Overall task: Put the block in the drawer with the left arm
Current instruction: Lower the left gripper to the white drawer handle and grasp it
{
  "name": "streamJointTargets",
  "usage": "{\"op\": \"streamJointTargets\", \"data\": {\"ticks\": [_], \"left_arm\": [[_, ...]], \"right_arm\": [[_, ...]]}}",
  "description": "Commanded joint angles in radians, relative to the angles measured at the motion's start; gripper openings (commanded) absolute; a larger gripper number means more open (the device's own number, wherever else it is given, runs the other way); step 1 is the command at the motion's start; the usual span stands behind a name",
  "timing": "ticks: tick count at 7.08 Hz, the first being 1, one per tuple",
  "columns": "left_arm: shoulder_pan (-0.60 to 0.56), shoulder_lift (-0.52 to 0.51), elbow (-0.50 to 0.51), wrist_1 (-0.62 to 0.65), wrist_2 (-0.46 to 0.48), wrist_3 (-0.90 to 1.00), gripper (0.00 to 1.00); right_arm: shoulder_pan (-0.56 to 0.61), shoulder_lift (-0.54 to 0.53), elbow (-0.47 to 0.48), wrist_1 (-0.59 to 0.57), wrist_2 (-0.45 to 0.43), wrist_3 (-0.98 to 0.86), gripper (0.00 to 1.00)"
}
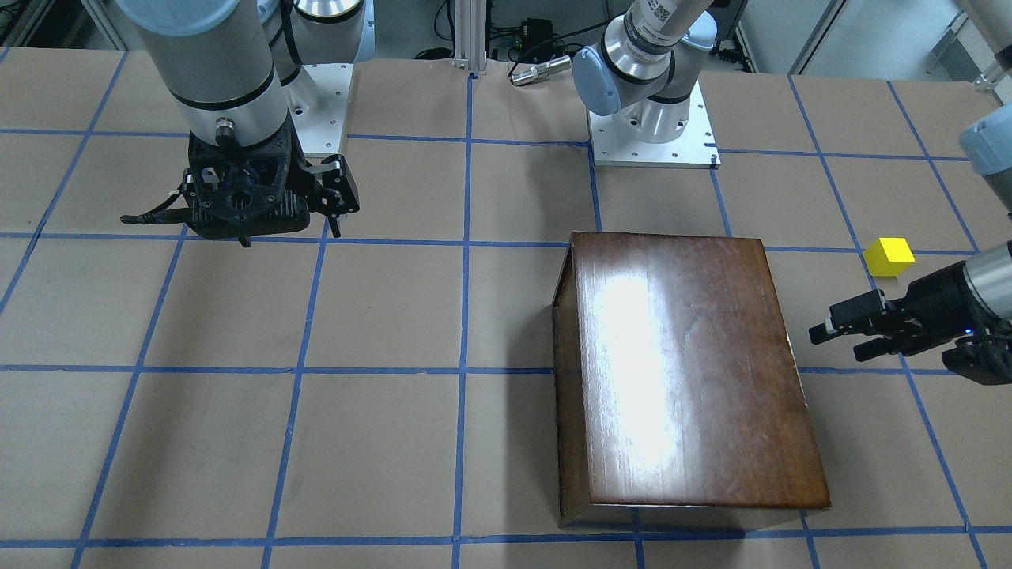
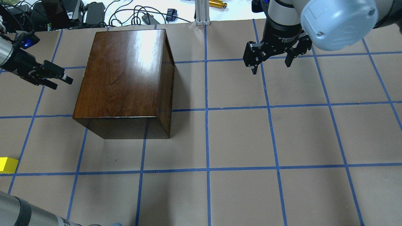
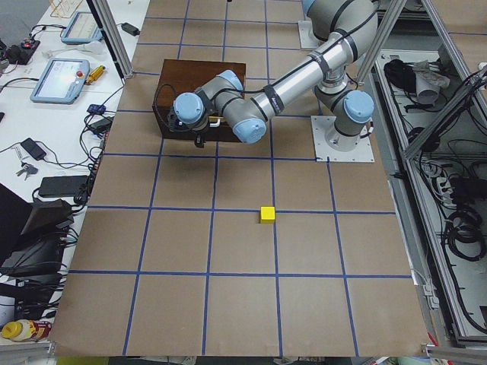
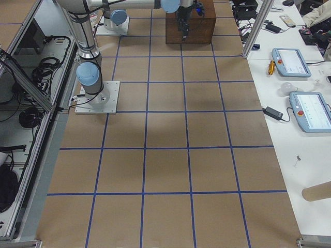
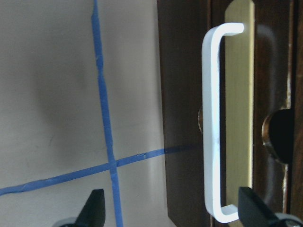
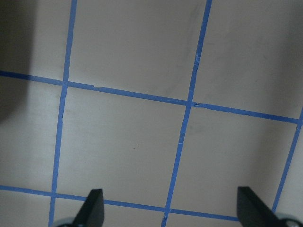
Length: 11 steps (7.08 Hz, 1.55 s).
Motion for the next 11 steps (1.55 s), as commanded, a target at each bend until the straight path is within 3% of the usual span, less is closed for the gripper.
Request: {"op": "streamJointTargets", "data": {"ticks": [1,11], "left_arm": [[-0.007,-0.019,-0.012,0.006,-0.020,-0.038,1.00],[-0.010,-0.099,-0.007,0.069,0.001,-0.068,1.00]], "right_arm": [[0.000,0.000,0.000,0.000,0.000,0.000,1.00],[0.000,0.000,0.000,0.000,0.000,0.000,1.00]]}}
